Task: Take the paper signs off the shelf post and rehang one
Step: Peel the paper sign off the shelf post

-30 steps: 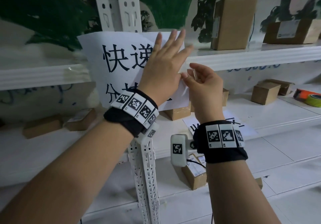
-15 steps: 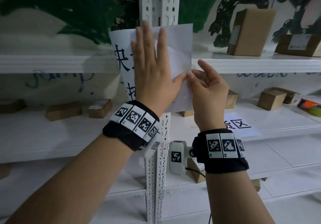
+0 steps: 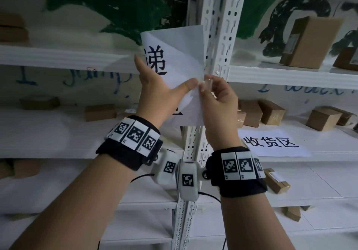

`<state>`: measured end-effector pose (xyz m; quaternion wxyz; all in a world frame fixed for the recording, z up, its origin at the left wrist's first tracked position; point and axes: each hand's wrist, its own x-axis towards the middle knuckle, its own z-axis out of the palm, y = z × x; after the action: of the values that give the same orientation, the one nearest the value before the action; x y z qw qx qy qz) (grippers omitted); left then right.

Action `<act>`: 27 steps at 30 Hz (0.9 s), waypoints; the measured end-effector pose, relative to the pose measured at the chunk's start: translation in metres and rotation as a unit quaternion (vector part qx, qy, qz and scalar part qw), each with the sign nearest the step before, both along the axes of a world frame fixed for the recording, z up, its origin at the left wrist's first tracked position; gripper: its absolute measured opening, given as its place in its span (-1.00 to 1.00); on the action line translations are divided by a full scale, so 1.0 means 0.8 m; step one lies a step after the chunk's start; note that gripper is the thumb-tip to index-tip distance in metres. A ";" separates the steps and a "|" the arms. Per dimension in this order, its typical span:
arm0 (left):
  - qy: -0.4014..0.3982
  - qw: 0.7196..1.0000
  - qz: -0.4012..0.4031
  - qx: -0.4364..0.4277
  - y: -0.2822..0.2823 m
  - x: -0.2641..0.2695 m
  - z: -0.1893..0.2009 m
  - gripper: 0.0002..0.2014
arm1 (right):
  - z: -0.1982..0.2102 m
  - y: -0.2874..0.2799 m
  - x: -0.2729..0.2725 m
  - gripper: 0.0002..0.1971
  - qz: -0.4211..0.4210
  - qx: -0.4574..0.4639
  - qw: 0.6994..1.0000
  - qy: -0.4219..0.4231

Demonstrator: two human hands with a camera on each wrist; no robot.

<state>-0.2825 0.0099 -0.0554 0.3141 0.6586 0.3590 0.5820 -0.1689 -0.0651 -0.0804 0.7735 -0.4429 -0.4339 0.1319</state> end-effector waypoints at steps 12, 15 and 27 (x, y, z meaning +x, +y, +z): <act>0.094 0.981 0.103 0.137 0.022 -0.036 -0.029 -0.38 | -0.008 0.065 -0.046 -0.64 0.177 -0.035 0.980 0.084; 0.091 0.989 0.081 0.085 0.036 -0.047 -0.031 -0.30 | -0.001 0.074 -0.049 -0.58 0.241 -0.074 0.965 0.079; 0.108 0.992 0.028 0.067 0.068 -0.092 -0.027 -0.16 | 0.002 0.112 -0.053 -0.52 0.365 -0.101 0.925 -0.037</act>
<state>-0.3562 0.0639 -0.0766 0.2124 0.7269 0.3687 0.5390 -0.2112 0.0244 -0.0791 0.6063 -0.3343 -0.5778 0.4322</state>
